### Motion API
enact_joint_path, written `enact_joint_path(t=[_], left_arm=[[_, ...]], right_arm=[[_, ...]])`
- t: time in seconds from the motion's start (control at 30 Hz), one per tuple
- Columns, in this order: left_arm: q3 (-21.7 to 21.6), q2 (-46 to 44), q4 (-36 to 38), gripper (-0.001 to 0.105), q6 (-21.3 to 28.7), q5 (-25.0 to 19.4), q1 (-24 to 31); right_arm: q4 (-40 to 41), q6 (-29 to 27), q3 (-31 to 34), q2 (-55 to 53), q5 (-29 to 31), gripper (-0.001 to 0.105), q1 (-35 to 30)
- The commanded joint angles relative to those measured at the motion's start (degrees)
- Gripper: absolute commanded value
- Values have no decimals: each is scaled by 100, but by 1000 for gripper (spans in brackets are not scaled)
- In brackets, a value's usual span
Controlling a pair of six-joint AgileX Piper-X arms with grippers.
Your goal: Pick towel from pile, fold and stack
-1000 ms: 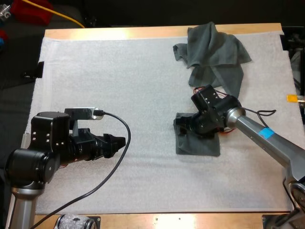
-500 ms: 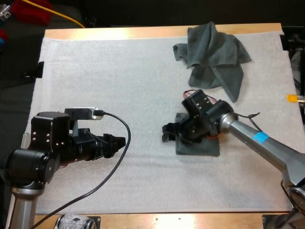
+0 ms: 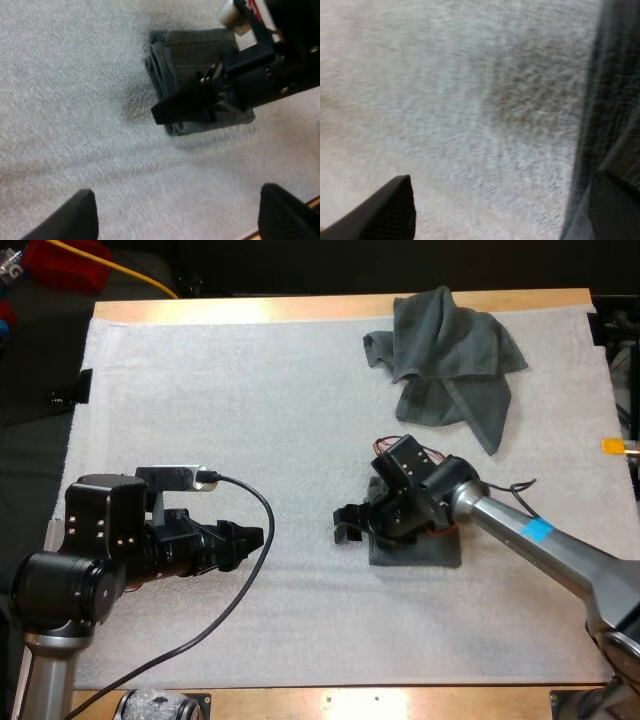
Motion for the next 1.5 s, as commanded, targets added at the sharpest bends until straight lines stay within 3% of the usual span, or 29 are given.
enact_joint_path(t=[0.0,0.27,0.6,1.0,1.4,1.47], left_arm=[[-8,-30,-22,64,71,24,-8],[-8,-30,-22,64,70,24,-8],[-8,-30,-58,64,70,24,-8],[-8,-30,-58,64,70,24,-8],[-8,-28,-182,64,110,39,-8],[-8,3,-283,67,110,237,-8]], right_arm=[[-35,-139,-33,-287,81,70,-1],[264,-208,-33,-1225,1118,70,-1],[886,-374,-33,-2437,1951,70,-1],[1881,-534,-33,-3697,2064,70,-1],[1940,-534,-33,-4423,2064,70,-1],[1940,-534,-33,-4421,2064,70,-1]])
